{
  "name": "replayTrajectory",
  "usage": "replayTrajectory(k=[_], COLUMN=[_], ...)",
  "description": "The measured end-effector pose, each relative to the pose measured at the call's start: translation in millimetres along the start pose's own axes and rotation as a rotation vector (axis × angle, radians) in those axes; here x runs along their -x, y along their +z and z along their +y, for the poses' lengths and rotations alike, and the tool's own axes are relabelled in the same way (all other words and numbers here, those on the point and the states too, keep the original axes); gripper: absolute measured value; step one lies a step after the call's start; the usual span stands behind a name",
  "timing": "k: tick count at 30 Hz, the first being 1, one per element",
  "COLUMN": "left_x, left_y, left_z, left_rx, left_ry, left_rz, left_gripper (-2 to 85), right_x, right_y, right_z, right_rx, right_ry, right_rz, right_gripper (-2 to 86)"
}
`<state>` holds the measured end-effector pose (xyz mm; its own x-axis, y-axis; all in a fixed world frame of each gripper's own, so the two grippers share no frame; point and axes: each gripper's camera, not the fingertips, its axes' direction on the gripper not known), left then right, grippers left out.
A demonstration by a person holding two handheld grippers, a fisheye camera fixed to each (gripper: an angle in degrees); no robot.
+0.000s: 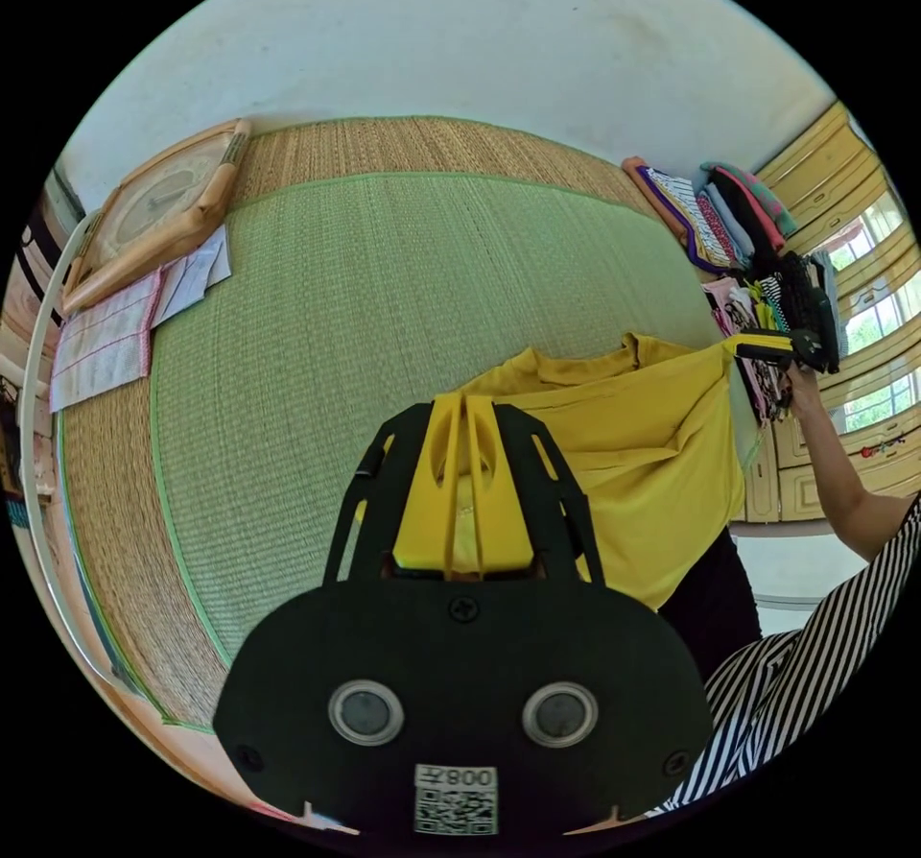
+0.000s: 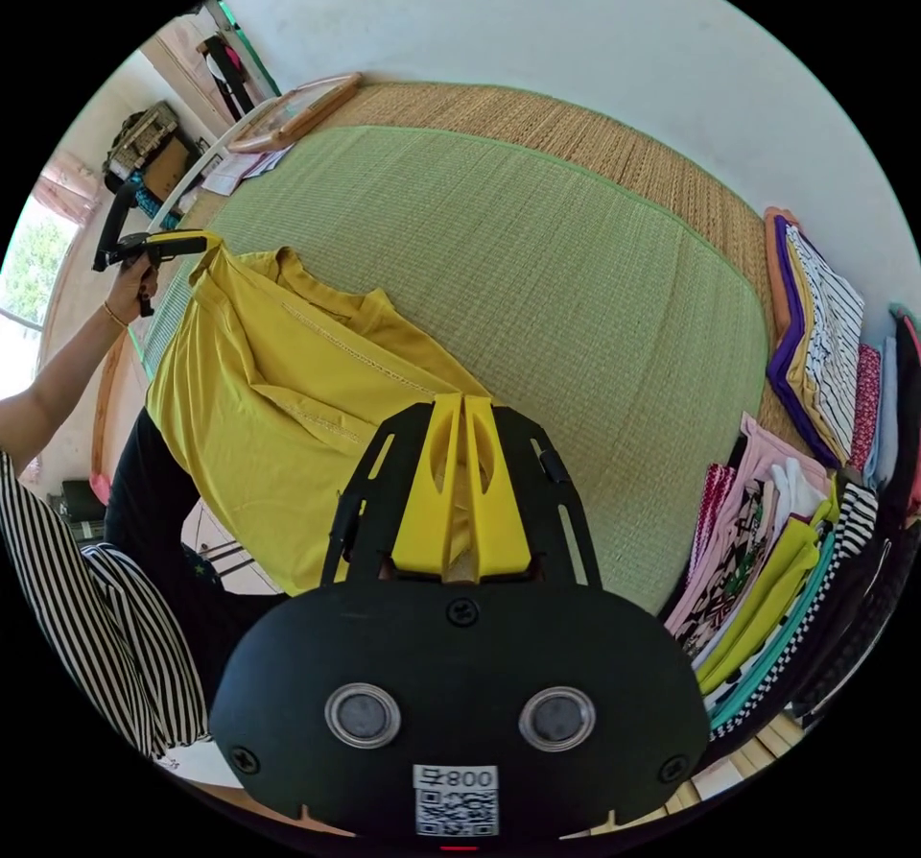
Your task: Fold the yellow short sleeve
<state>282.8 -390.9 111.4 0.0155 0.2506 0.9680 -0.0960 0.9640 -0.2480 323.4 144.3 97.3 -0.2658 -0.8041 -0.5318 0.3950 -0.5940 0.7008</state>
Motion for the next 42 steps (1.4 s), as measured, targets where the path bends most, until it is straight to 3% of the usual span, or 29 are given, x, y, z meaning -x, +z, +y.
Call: replayTrajectory(k=[9,18,22,25,29,33,42], left_x=[33.8,52.7,41.4,40.0,50.8,63.4,85.6], left_y=[56.2,27.9,51.3,63.6,73.0,85.9,102.8], left_z=[-7.8,49.3,65.8,67.3,73.8,80.2,66.3], left_rx=[0.100,-0.019,0.095,0.128,0.125,0.135,0.108], left_ry=[-0.098,-0.101,-0.044,-0.039,-0.087,-0.140,-0.194], left_rz=[-0.056,0.057,-0.080,-0.191,-0.188,-0.175,-0.146], left_gripper=[0.7,5.8,7.2,6.7,5.2,1.9,0.9], right_x=[-52.3,-93.7,-98.1,-104.0,-120.6,-145.8,-157.0], right_y=[64.4,51.4,49.0,45.0,45.8,65.7,95.7], right_z=[-11.6,32.5,55.6,78.3,117.0,143.4,131.4], right_rx=[0.122,-0.002,-0.038,-0.065,-0.085,-0.083,-0.060], right_ry=[0.070,0.157,0.180,0.221,0.318,0.414,0.392], right_rz=[-0.076,-0.089,-0.099,-0.081,-0.048,-0.144,-0.194], right_gripper=[-0.1,0.1,0.3,0.8,2.2,4.1,6.6])
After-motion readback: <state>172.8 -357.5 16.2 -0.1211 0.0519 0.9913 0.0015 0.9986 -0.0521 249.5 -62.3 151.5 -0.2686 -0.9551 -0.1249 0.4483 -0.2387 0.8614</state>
